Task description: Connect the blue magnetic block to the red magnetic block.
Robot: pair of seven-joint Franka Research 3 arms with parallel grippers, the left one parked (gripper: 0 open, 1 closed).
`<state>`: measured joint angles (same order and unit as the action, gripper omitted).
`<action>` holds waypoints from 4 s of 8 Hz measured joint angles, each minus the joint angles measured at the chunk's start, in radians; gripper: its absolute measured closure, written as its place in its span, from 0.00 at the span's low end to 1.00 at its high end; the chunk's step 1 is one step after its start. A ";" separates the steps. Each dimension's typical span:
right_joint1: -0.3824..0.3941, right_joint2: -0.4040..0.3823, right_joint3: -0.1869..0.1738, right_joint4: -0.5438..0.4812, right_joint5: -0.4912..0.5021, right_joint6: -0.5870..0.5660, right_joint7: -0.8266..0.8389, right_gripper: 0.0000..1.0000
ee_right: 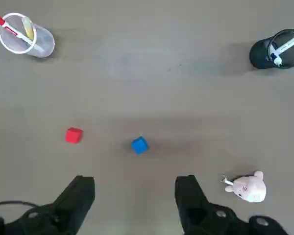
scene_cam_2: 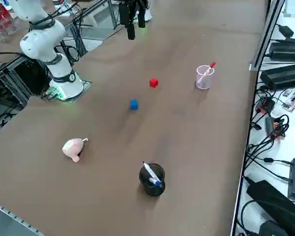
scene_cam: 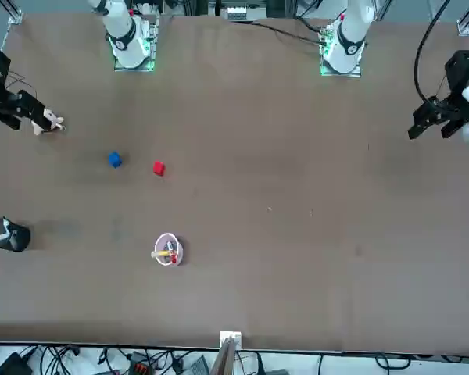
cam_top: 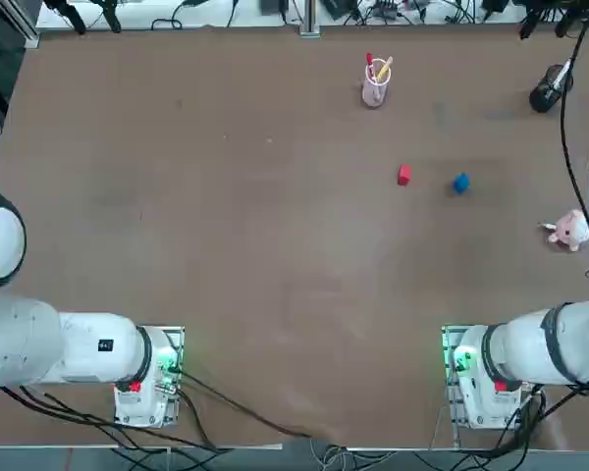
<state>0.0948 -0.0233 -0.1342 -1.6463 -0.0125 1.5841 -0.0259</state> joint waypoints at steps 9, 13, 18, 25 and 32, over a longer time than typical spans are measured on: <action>0.012 0.051 0.008 -0.115 -0.005 0.149 0.014 0.00; 0.038 0.063 0.012 -0.402 -0.007 0.374 -0.069 0.00; 0.124 0.066 0.016 -0.645 -0.025 0.566 -0.372 0.00; 0.129 0.306 0.000 -0.676 -0.133 0.771 -0.421 0.01; 0.067 0.329 0.001 -0.670 -0.176 0.772 -0.413 0.19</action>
<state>0.1615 0.3060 -0.1334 -2.3166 -0.1890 2.3556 -0.4391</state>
